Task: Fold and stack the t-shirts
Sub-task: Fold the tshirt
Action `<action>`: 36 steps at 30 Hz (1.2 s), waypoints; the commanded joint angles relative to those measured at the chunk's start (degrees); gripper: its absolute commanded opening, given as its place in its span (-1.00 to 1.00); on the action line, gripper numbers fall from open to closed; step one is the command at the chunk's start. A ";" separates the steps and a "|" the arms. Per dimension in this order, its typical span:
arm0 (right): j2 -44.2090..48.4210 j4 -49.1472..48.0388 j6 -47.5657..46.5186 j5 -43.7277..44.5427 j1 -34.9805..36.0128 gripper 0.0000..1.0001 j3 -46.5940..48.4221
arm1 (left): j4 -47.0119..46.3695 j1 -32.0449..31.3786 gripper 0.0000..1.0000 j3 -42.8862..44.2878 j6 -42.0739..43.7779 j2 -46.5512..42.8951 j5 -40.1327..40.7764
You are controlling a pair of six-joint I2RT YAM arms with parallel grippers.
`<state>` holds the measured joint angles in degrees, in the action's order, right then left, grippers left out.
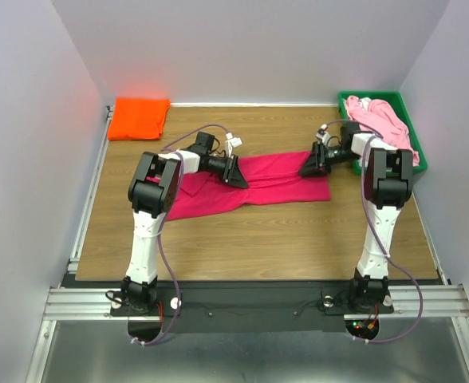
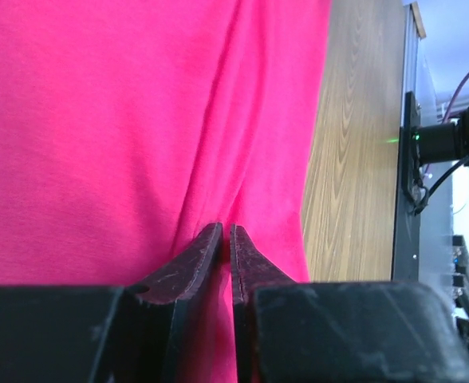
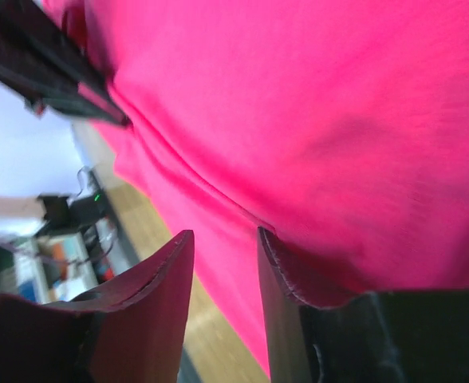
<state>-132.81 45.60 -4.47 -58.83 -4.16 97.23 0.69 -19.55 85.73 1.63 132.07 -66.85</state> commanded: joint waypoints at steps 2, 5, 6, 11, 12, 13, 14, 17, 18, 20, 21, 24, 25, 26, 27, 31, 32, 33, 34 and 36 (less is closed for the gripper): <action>-3.41 -2.36 1.57 4.68 -0.49 -0.10 6.83 | 7.31 -2.68 -0.53 -3.29 7.86 -3.13 5.50; -3.42 -2.28 1.83 5.65 -0.49 -0.07 7.53 | 7.83 -4.09 -0.46 -4.78 8.13 -3.66 5.07; -2.81 -2.19 1.75 6.26 -0.49 -0.05 7.01 | 8.10 -4.27 -0.43 -4.70 8.13 -4.27 5.15; 6.57 -1.84 -1.32 12.66 -0.58 0.10 4.29 | 12.21 -4.27 -0.25 -1.29 11.36 -10.58 6.64; 8.17 -1.75 -1.33 14.16 -0.58 0.12 4.28 | 13.19 -4.18 -0.23 -1.27 12.16 -12.00 7.17; 9.58 -1.66 -2.29 15.83 -0.58 0.15 2.98 | 14.33 -4.27 -0.21 -0.23 13.30 -13.58 7.87; 12.46 -1.49 -2.91 17.50 -0.58 0.15 2.44 | 16.25 -4.27 -0.20 -0.04 14.97 -16.90 9.62; 15.91 -1.04 -4.32 24.10 -0.76 0.18 -0.19 | 18.20 -3.48 -0.19 -0.30 16.48 -22.01 13.57; 17.49 -1.04 -4.84 27.33 -0.85 0.19 -0.98 | 18.38 -2.95 -0.18 -1.09 16.91 -24.90 14.37; 18.29 -1.04 -5.20 31.20 -1.19 0.19 -2.74 | 20.22 -1.55 -0.17 -1.71 17.70 -27.73 16.65; 18.38 -1.04 -5.89 32.10 -1.28 0.19 -3.10 | 21.19 -1.19 -0.15 -1.88 18.49 -28.35 18.06; 17.77 -1.04 -7.57 33.08 -1.46 0.16 -2.93 | 24.71 -0.58 -0.14 -4.33 20.60 -30.89 24.82; 17.24 -1.04 -7.66 32.47 -1.46 0.15 -2.23 | 24.62 -0.14 -0.14 -5.91 20.26 -32.13 25.97; 16.72 -1.04 -7.49 31.50 -1.46 0.14 -0.22 | 23.06 1.60 -0.14 -7.84 19.56 -35.01 26.94; 16.01 -0.78 -7.31 31.06 -1.37 0.13 1.37 | 22.26 2.84 -0.15 -11.52 18.77 -36.34 27.12; 11.45 0.10 -7.22 30.26 0.64 0.11 8.14 | 24.00 9.34 -0.21 -15.67 17.44 -38.64 29.93; 9.61 0.10 -7.22 30.35 2.21 0.11 9.37 | 25.05 10.40 -0.21 -16.56 17.88 -39.08 31.50; 8.72 0.10 -7.22 30.53 3.01 0.10 10.25 | 25.06 11.63 -0.21 -17.43 17.97 -39.52 33.34; 8.02 0.10 -7.22 30.79 3.80 0.10 11.74 | 25.32 11.90 -0.21 -19.10 18.23 -39.78 35.36; 5.38 0.19 -7.57 31.84 6.35 0.06 13.07 | 25.94 12.34 -0.21 -21.03 18.50 -40.22 40.99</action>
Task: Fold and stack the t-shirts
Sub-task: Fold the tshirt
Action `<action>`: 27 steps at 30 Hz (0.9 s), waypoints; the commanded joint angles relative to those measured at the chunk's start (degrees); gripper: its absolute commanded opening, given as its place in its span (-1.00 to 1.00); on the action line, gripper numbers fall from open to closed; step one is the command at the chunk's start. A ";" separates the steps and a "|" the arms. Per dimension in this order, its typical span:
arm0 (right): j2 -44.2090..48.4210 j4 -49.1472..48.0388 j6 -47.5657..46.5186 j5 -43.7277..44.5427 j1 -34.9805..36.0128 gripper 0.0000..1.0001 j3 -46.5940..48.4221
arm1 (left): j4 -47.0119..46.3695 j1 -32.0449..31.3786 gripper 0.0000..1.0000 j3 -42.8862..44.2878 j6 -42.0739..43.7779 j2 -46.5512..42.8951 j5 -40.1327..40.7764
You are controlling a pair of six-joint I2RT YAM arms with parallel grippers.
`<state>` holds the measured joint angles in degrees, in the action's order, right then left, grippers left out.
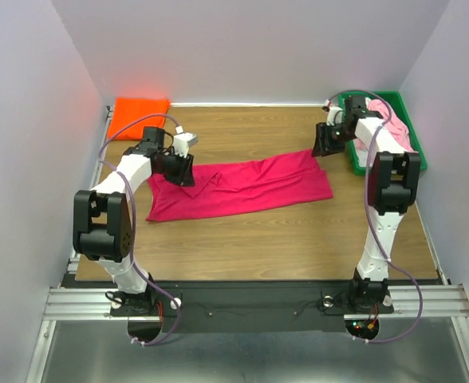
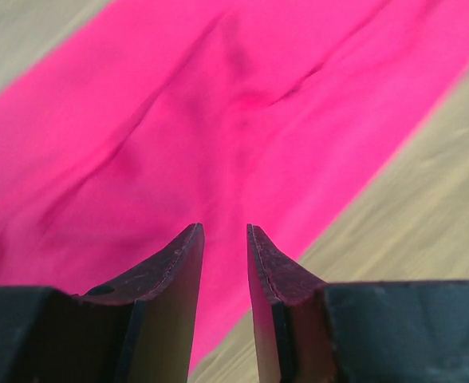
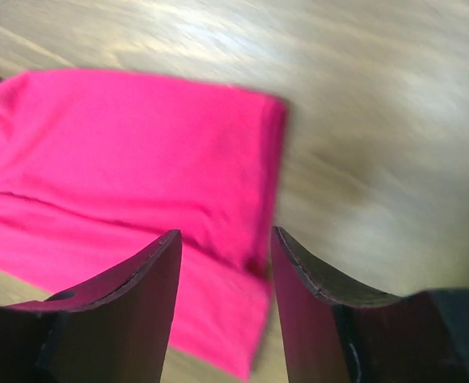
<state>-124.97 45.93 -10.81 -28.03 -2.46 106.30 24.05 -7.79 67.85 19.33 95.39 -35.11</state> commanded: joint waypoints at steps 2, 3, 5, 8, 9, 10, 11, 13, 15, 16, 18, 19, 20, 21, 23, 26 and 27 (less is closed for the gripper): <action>-4.14 -0.23 -1.67 1.84 6.32 0.03 4.18 | 3.19 0.67 -0.25 -3.87 0.62 -3.03 14.08; -4.84 -0.32 -1.93 2.71 6.59 0.00 4.09 | 3.28 0.67 -0.27 -3.96 0.53 -1.72 15.24; -6.60 -0.32 -3.07 3.86 6.94 -0.11 2.61 | 2.84 0.67 -0.34 -3.96 -0.17 0.05 18.31; -6.78 -0.40 -4.83 7.81 6.94 -0.24 -0.38 | 1.61 0.76 -0.41 -2.73 -1.23 3.82 20.60; -6.52 -0.41 -5.18 9.03 6.85 -0.33 -3.09 | 1.00 0.76 -0.42 -1.94 -1.23 6.10 21.39; -5.73 -0.58 -5.45 9.40 6.85 -0.38 -4.94 | 0.56 0.76 -0.45 0.06 -1.40 7.60 21.84; -5.20 -0.49 -5.45 9.57 6.85 -0.40 -6.62 | 0.12 0.76 -0.46 1.39 -1.05 10.66 22.45; -3.54 -0.49 -5.80 9.57 6.85 -0.44 -13.38 | 0.38 0.67 -0.48 7.34 -0.44 14.89 23.51; 0.41 -0.49 -6.50 9.84 6.85 -0.45 -21.08 | 1.78 0.59 -0.53 15.76 0.62 21.80 23.25; 2.08 -0.58 -6.77 9.66 6.94 -0.45 -23.66 | 2.05 0.50 -0.55 18.86 0.71 24.11 23.07; 7.88 -0.49 -6.94 6.09 7.38 -0.45 -28.93 | 3.27 -0.03 -0.56 26.06 1.58 30.68 21.06; 9.81 0.20 -7.29 4.41 7.90 -0.44 -31.05 | 3.98 -1.16 -0.56 34.71 2.02 32.99 20.79; 12.01 1.25 -8.86 2.13 8.87 -0.42 -34.55 | 4.85 -1.69 -0.55 39.41 2.55 35.28 20.44; 15.77 3.09 -10.53 -4.94 11.57 -0.40 -35.45 | 6.86 -2.22 -0.50 44.24 3.94 39.21 18.26; 19.66 10.21 -16.22 -12.80 15.70 -0.31 -36.08 | 8.81 -2.58 -0.34 56.96 4.40 43.01 12.83; 23.80 11.99 -16.44 -16.62 16.35 -0.25 -31.36 | 8.47 -2.75 -0.24 65.99 2.47 42.69 10.34; 23.20 11.64 -16.35 -13.66 16.17 -0.25 -29.76 | 7.42 -2.75 -0.22 64.00 1.42 41.29 10.24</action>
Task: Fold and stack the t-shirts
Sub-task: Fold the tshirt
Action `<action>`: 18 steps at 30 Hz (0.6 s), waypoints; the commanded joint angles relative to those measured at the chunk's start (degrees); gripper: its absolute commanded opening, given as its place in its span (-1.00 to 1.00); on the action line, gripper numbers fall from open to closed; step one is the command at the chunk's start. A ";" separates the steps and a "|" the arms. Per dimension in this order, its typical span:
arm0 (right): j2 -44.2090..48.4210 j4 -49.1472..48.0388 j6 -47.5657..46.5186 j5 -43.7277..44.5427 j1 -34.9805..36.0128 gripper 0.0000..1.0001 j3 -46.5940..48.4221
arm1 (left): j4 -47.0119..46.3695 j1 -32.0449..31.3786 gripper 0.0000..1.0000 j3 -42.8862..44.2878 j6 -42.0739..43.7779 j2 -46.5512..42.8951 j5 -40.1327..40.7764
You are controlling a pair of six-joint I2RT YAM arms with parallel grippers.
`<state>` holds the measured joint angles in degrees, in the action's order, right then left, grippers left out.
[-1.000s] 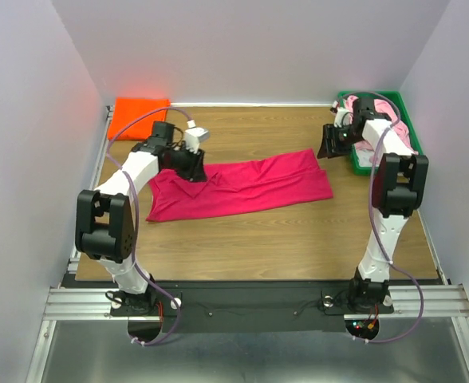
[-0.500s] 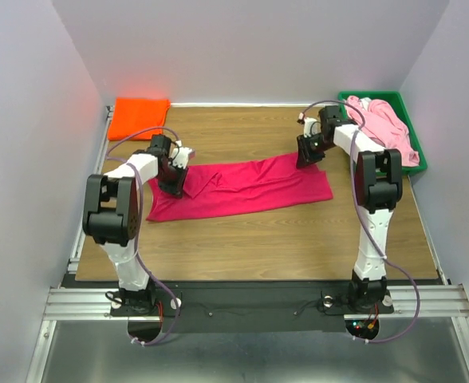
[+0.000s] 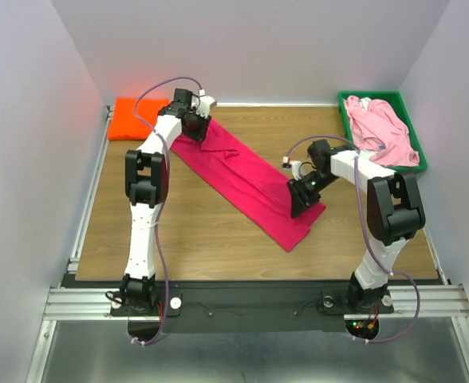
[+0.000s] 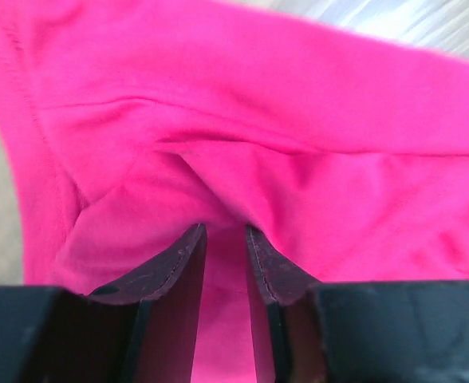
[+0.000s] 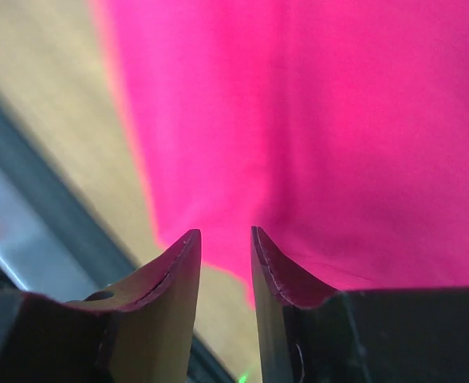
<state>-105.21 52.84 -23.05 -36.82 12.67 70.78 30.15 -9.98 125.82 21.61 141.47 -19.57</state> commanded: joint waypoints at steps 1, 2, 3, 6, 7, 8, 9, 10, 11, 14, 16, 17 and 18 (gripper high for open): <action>2.91 4.12 -4.02 -3.89 0.87 -0.24 7.16 | -0.17 -0.57 -0.21 3.32 -1.73 -6.63 -5.04; 2.03 3.16 -3.33 -2.83 0.61 -0.24 8.65 | -2.01 -0.57 -0.21 0.25 -2.44 -8.82 -4.60; -0.06 0.62 -1.75 -0.82 0.52 -0.25 10.84 | -5.25 -0.48 -0.21 -6.40 -3.32 -13.28 -3.90; -4.82 -1.15 -0.86 -0.01 0.52 -0.26 16.30 | -9.93 -0.57 -0.21 -15.84 -5.16 -21.13 -2.84; -6.66 -2.12 -0.34 0.43 0.52 -0.27 17.53 | -10.81 -0.57 -0.21 -21.18 -5.78 -22.54 -2.84; -9.63 -2.56 0.02 0.61 0.52 -0.27 18.76 | -11.51 -0.66 -0.21 -23.14 -6.83 -24.38 -2.75; -11.23 -3.00 0.19 1.39 0.52 -0.29 20.08 | -11.52 -0.66 -0.21 -24.64 -7.45 -24.92 -2.75; -12.55 -3.53 0.72 1.75 0.43 -0.32 21.92 | -11.52 -0.66 -0.21 -26.83 -8.15 -25.10 -2.66; -13.70 -3.71 0.72 2.18 0.52 -0.34 22.64 | -11.52 -0.74 -0.21 -27.81 -8.85 -25.19 -2.58; -16.34 -4.23 0.64 3.77 0.52 -0.38 22.30 | -11.52 -0.83 -0.24 -29.31 -10.97 -24.23 -1.08; -16.52 -4.76 0.55 4.21 0.60 -0.39 20.46 | -11.61 -0.92 -0.24 -29.32 -11.76 -22.73 -1.08; -16.00 -5.02 0.55 4.21 0.61 -0.41 18.01 | -12.13 -0.92 -0.25 -28.88 -11.94 -21.68 -1.08; -15.99 -5.37 0.46 4.30 0.78 -0.41 16.33 | -12.22 -0.83 -0.25 -28.44 -12.20 -21.07 -1.08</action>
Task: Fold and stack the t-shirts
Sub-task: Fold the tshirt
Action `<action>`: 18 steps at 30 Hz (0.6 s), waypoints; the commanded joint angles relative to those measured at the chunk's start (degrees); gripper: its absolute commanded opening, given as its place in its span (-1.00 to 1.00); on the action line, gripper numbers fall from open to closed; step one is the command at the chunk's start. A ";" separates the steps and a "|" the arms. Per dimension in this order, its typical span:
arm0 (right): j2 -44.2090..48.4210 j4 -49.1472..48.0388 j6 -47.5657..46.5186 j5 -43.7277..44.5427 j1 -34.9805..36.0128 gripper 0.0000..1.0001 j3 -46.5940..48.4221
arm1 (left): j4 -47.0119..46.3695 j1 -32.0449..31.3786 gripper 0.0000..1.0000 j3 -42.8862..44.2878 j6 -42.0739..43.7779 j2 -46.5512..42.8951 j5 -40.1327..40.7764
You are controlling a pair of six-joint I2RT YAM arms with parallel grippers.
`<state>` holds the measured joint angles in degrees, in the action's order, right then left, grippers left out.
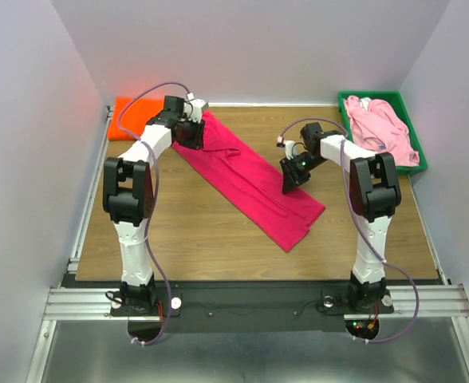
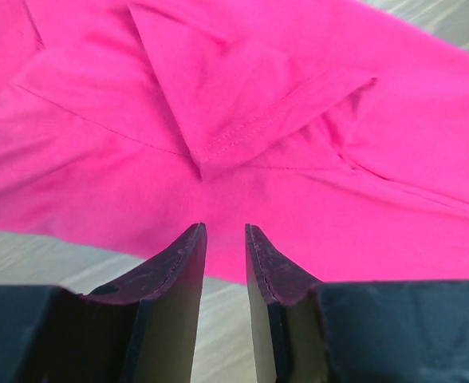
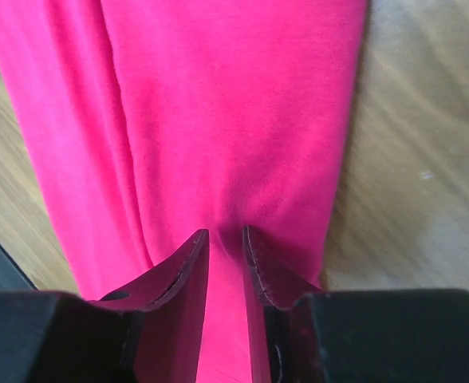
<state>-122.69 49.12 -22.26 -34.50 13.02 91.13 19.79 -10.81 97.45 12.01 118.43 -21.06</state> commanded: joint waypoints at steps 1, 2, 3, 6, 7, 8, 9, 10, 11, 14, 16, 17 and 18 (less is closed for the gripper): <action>2.36 -2.53 -0.15 1.98 0.61 -0.43 -5.51 | -1.95 0.00 -0.25 0.37 -2.69 2.59 0.40; 2.89 -2.98 0.11 1.98 0.78 -0.43 -7.01 | -1.95 -0.18 -0.26 1.68 -2.87 3.29 0.40; 3.51 -3.42 0.37 1.81 1.39 -0.44 -10.33 | -1.95 -0.27 -0.26 2.47 -2.96 4.78 0.75; 6.14 -4.56 2.31 -1.87 3.85 -0.44 -16.32 | 0.15 -0.53 -0.28 6.60 -2.78 9.00 0.32; 6.85 -4.91 2.75 -2.58 4.99 -0.44 -17.90 | 0.51 -0.70 -0.29 7.66 -2.69 10.05 0.23; 8.25 -5.18 3.79 -3.46 6.31 -0.42 -19.14 | 0.77 -1.05 -0.30 9.93 -2.69 11.20 -0.03; 8.78 -5.27 4.33 -4.95 8.93 -0.41 -20.98 | 2.34 -2.10 -0.31 11.61 -2.08 14.17 -0.99; 9.40 -5.18 4.85 -9.31 10.17 -0.36 -21.52 | 3.84 -2.81 -0.32 13.80 -1.47 16.02 -1.18; 10.71 -5.00 5.90 -12.31 11.23 -0.32 -21.87 | 5.59 -3.68 -0.36 19.21 -0.59 17.95 -1.53; 13.26 -4.56 6.79 -22.43 13.70 -0.14 -21.70 | 11.57 -6.85 -0.38 28.37 2.40 23.85 -4.25; 13.88 -3.95 7.23 -21.85 13.44 -0.10 -19.60 | 11.32 -7.91 -0.37 30.86 2.67 25.01 -5.04; 14.32 -3.86 7.23 -20.44 12.48 -0.10 -16.89 | 10.02 -7.83 -0.33 31.83 2.15 24.74 -5.83; 14.50 -3.95 7.14 -19.04 11.69 -0.09 -15.73 | 9.05 -7.56 -0.32 31.66 1.70 23.44 -6.18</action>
<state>-112.09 45.52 -16.05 -51.64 27.86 70.26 26.09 -16.99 125.84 12.75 143.41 -23.66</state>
